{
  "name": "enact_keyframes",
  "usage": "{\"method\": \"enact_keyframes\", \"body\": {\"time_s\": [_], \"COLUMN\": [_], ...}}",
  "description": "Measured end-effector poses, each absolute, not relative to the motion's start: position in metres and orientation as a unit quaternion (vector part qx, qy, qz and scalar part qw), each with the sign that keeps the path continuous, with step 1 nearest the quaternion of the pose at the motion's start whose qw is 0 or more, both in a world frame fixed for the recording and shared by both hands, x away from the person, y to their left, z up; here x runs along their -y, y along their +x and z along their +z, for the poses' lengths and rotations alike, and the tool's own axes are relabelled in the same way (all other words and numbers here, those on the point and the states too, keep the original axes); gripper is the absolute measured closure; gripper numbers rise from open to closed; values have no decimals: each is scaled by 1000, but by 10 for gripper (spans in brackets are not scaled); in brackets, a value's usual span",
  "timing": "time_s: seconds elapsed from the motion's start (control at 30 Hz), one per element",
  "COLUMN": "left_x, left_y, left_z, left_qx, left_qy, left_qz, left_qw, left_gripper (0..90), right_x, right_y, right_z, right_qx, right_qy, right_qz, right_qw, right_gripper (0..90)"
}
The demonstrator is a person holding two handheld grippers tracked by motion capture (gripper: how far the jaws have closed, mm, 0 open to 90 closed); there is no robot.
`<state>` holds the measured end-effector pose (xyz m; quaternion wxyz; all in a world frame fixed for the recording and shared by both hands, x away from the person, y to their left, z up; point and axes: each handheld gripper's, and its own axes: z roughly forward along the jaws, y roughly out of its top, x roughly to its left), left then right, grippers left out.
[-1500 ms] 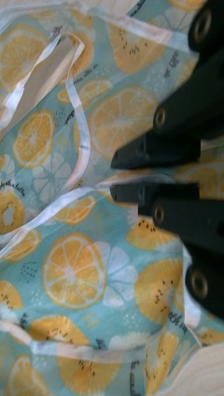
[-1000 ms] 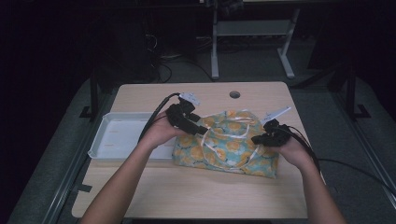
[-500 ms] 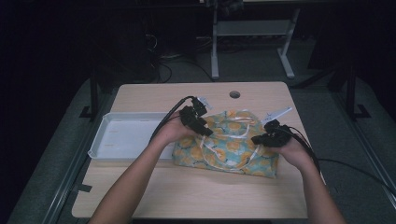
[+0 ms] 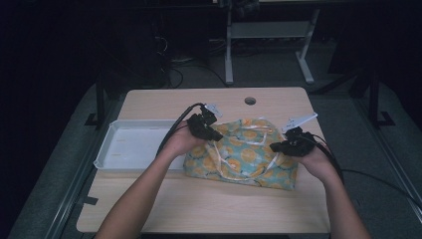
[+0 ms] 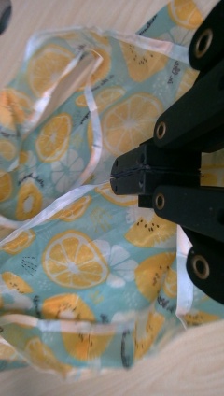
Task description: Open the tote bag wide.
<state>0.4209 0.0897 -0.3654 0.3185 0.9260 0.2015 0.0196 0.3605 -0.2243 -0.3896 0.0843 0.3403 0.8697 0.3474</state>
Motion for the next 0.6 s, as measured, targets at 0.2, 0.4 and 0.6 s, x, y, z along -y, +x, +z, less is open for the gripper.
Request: {"method": "enact_keyframes", "body": {"time_s": [0.2, 0.4, 0.6], "left_x": [-103, -111, -118], "left_y": [403, 379, 358], "left_z": [-352, -347, -353], "left_qx": [-188, -167, -154], "left_qy": [915, 908, 913], "left_qz": [17, 11, 3], "left_qw": [356, 383, 378], "left_gripper": [885, 885, 885], "right_x": [222, 223, 221], "right_y": [344, 324, 307], "right_z": [-373, -361, -367], "right_qx": [-870, -868, -871], "right_qy": [326, 310, 294], "right_qz": [356, 375, 382], "right_qw": [99, 105, 94], "right_gripper": [889, 889, 888]}}
